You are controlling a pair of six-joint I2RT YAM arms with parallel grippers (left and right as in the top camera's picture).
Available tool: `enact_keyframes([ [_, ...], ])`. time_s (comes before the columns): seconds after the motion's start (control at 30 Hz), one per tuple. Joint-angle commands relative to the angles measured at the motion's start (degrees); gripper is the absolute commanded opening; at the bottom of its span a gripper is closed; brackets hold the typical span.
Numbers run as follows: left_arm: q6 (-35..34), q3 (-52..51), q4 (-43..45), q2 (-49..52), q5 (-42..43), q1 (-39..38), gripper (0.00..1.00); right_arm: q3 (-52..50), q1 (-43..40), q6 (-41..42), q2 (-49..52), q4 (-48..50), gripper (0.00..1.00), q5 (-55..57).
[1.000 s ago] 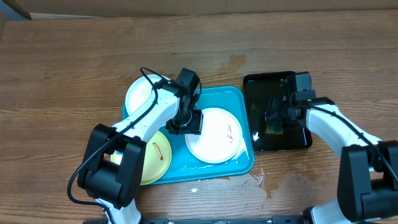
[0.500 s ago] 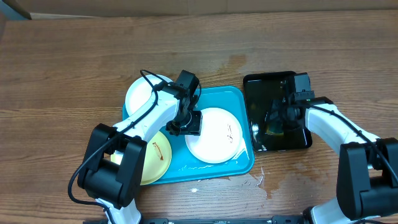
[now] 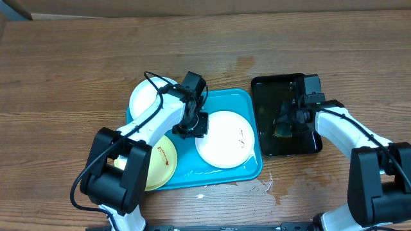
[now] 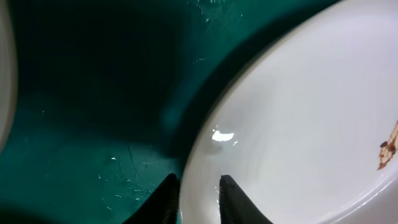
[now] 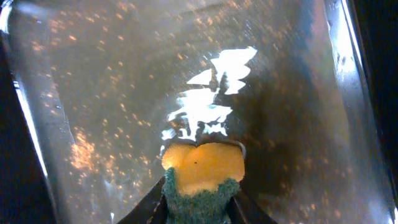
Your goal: Clean dirty plates on tray and stack at the side
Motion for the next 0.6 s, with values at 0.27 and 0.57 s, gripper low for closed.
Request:
enact_keyframes([
  [0.27, -0.46, -0.83, 0.74, 0.61, -1.40, -0.42, 0.37, 4.70, -0.04, 0.04, -0.07, -3.76, 0.70, -0.07],
  [0.57, -0.79, -0.83, 0.59, 0.70, -1.44, -0.63, 0.49, 7.61, -0.02, 0.17, -0.04, -18.78, 0.69, -0.11],
])
